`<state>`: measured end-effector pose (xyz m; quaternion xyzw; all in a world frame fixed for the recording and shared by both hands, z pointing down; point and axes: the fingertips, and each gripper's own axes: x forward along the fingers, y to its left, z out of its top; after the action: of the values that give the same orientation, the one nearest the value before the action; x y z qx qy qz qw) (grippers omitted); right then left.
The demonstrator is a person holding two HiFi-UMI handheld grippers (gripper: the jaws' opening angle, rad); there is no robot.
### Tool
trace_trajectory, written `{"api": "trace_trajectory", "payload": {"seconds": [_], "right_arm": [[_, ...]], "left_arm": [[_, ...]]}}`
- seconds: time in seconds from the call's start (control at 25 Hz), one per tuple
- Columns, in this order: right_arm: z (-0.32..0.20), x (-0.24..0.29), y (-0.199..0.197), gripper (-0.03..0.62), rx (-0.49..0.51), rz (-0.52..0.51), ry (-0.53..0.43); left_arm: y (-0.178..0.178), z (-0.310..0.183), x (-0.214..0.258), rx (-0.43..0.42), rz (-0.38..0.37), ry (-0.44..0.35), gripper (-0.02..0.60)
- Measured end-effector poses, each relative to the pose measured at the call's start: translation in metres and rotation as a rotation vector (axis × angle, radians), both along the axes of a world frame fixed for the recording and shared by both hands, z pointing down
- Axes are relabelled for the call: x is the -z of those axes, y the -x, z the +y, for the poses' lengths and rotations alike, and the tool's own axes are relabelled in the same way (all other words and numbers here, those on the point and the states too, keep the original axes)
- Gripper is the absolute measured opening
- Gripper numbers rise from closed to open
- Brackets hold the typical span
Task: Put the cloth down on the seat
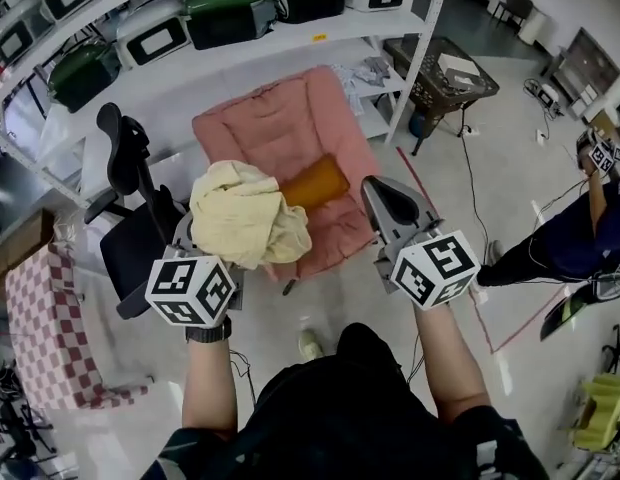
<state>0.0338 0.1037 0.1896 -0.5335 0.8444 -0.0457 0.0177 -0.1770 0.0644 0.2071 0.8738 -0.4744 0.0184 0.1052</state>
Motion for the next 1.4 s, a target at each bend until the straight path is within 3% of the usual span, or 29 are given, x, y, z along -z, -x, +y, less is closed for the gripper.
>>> {"api": "trace_trajectory", "payload": {"seconds": [0.2,0.56,1.04,1.4], "right_arm": [[-0.029,-0.009,0.003,0.005,-0.003,-0.022,0.009],[-0.123,-0.046,0.011,0.005,0.080,-0.061,0.068],[-0.261,-0.122,0.006,0.005,0.174,-0.039,0.187],[-0.323,-0.201,0.009,0.005,0.224,-0.028,0.275]], "left_arm": [[0.007,-0.026,-0.015,0.011,-0.029,0.024,0.072],[0.001,-0.100,-0.067,0.032,-0.073,0.090,0.072],[-0.012,-0.215,-0.180,0.097,-0.150,0.255,0.072],[-0.024,-0.273,-0.280,0.102,-0.248,0.359,0.073]]}}
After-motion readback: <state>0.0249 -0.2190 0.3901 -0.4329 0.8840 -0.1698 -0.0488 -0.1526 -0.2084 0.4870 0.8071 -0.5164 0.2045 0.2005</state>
